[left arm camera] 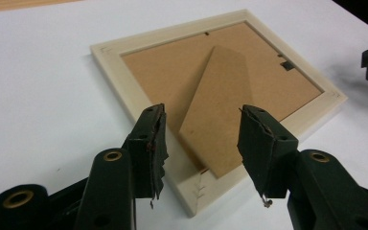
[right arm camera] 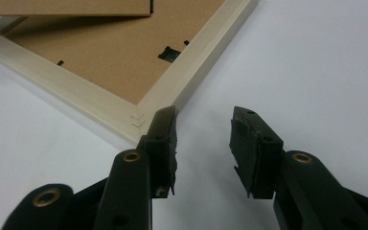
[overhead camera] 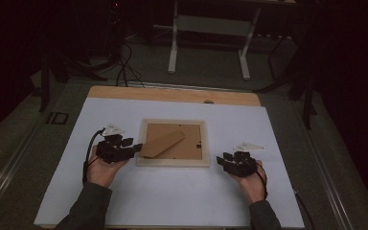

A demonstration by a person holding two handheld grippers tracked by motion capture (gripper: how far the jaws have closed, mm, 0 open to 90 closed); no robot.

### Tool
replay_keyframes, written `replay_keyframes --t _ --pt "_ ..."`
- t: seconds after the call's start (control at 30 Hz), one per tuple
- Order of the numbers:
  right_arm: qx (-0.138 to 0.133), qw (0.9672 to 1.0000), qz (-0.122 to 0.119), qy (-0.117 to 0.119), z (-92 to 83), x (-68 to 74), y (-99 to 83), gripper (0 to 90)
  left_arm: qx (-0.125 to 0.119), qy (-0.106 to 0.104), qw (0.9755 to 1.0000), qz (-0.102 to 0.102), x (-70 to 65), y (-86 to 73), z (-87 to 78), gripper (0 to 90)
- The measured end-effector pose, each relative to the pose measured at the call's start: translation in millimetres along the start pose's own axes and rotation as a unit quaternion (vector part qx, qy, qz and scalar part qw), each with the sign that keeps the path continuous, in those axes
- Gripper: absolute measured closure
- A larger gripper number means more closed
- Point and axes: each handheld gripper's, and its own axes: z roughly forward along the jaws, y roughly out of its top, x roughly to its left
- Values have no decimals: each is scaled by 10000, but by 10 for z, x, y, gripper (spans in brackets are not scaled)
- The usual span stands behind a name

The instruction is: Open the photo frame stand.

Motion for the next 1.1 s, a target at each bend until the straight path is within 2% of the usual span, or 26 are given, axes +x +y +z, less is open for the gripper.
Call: replay_keyframes --t 0.17,0.37,0.47,0.83,1.1 --pt "1 10000 10 -3 -3 -3 -1 608 35 -1 10000 59 -44 79 55 513" --pt "5 10000 -6 -11 -7 0 0 603 56 -311 9995 67 -115 178 106 524" --pt "-26 10000 -13 -11 -15 6 2 602 85 -402 9991 88 -140 216 138 524" --pt "-65 10000 -31 24 -27 10 7 601 143 -510 9984 196 -186 321 277 504" --pt "-112 9999 -19 34 -34 12 13 600 180 -610 9978 210 -168 400 403 482"
